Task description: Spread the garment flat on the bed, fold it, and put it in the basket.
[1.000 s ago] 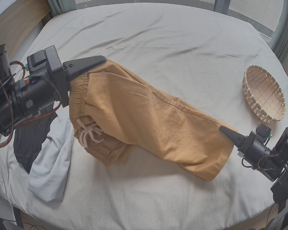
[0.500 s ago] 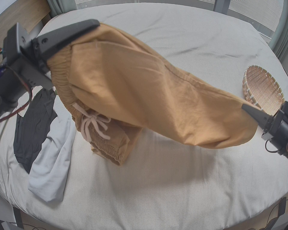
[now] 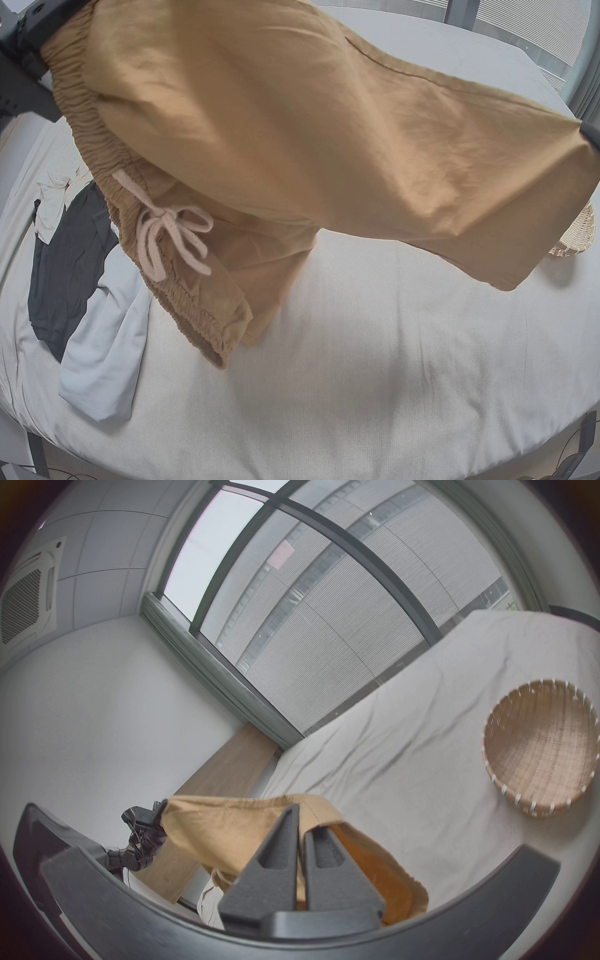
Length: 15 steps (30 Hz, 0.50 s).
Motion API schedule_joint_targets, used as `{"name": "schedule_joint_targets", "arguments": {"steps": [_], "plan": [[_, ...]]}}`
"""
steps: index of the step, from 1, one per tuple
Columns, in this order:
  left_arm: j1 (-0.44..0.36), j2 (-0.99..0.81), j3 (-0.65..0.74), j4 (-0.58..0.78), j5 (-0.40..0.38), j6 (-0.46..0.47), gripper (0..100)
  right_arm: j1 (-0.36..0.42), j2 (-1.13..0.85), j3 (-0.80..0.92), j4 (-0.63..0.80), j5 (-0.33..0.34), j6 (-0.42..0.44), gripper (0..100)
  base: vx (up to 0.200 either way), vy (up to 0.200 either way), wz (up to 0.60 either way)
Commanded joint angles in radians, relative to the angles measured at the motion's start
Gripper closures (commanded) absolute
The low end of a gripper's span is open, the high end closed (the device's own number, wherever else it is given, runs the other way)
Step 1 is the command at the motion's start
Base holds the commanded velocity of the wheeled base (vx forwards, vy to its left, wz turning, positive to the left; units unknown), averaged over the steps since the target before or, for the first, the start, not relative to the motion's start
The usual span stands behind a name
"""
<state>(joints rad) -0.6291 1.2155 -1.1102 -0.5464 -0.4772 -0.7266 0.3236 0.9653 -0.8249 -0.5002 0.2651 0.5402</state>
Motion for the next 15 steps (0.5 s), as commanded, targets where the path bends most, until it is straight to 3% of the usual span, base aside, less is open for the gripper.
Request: {"name": "schedule_joint_targets", "arguments": {"steps": [1,8,15], "plan": [[-0.026,-0.03,-0.082,0.062,0.0,-0.001,100,-0.035,-0.03,-0.117,0.057,0.0,-0.005,100,0.0,0.0,0.0],[-0.027,-0.03,-0.158,0.118,0.0,-0.001,100,-0.035,-0.023,-0.321,0.193,0.0,-0.011,100,0.0,0.0,0.0],[-0.024,-0.031,-0.218,0.16,0.002,-0.005,100,-0.028,0.018,-0.663,0.425,0.011,-0.048,100,0.0,0.0,0.0]]}}
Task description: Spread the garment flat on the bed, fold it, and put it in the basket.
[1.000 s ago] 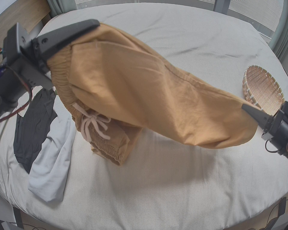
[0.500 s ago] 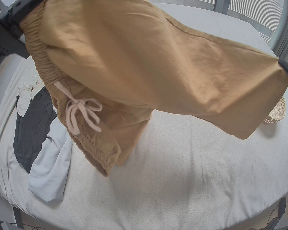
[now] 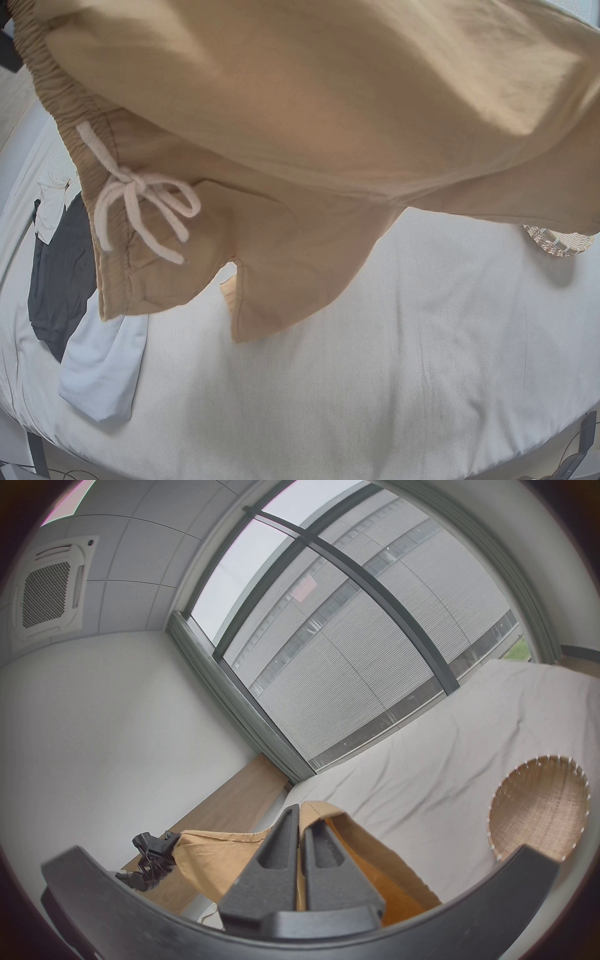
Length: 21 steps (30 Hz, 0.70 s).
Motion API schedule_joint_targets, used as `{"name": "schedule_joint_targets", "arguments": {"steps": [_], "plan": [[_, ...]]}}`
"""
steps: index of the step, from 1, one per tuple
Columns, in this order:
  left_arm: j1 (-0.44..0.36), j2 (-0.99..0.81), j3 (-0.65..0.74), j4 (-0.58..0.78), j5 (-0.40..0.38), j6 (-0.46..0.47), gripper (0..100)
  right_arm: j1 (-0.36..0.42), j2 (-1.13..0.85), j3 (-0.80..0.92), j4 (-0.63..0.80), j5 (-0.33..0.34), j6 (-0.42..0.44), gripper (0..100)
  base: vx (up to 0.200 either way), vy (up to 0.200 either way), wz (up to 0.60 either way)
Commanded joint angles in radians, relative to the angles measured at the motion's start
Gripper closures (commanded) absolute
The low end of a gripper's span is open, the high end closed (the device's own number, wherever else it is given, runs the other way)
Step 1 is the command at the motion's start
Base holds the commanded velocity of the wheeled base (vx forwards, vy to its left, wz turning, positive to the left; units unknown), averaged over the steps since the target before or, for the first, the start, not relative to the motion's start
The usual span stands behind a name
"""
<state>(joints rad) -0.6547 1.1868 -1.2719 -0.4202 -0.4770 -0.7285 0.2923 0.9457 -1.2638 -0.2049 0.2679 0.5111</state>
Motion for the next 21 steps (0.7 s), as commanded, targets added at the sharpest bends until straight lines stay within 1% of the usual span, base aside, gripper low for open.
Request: {"name": "schedule_joint_targets", "arguments": {"steps": [1,2,5,8,10,11,12,13,15,17,19,20,21], "plan": [[0.001,-0.003,-0.063,0.038,0.001,-0.003,100,0.004,0.044,-0.269,0.16,0.016,-0.019,100,0.0,0.0,0.0],[0.001,-0.003,-0.063,0.04,0.001,-0.003,100,0.004,0.045,-0.275,0.163,0.016,-0.019,100,0.0,0.0,0.0],[0.003,-0.004,-0.061,0.044,0.001,-0.005,100,0.001,0.061,-0.381,0.233,0.042,-0.019,100,0.0,0.0,0.0],[0.006,-0.013,-0.049,0.047,0.001,-0.005,100,0.001,0.061,-0.39,0.262,0.053,-0.017,100,0.0,0.0,0.0],[0.013,-0.027,-0.009,0.061,0.009,-0.006,100,-0.001,0.045,-0.302,0.271,0.056,-0.017,100,0.0,0.0,0.0],[0.013,-0.029,-0.006,0.063,0.009,-0.006,100,-0.001,0.044,-0.295,0.269,0.056,-0.017,100,0.0,0.0,0.0],[0.036,-0.042,0.042,0.066,0.011,-0.006,100,-0.002,0.025,-0.198,0.262,0.056,-0.017,100,0.0,0.0,0.0],[0.047,-0.049,0.06,0.066,0.011,-0.008,100,-0.004,0.016,-0.166,0.259,0.056,-0.017,100,0.0,0.0,0.0],[0.069,-0.079,0.135,0.069,0.009,-0.011,100,-0.001,-0.019,-0.029,0.231,0.054,-0.017,100,0.0,0.0,0.0],[0.076,-0.107,0.209,0.074,0.011,-0.012,100,-0.005,-0.041,0.1,0.174,0.054,-0.013,100,0.0,0.0,0.0],[0.084,-0.136,0.256,0.083,0.014,-0.025,100,-0.015,-0.044,0.184,0.119,0.054,-0.009,100,0.0,0.0,0.0],[0.099,-0.159,0.29,0.097,0.014,-0.04,100,-0.024,-0.044,0.261,0.062,0.054,-0.009,100,0.0,0.0,0.0],[0.11,-0.17,0.306,0.104,0.014,-0.045,100,-0.025,-0.044,0.299,0.027,0.054,-0.009,100,0.0,0.0,0.0]]}}
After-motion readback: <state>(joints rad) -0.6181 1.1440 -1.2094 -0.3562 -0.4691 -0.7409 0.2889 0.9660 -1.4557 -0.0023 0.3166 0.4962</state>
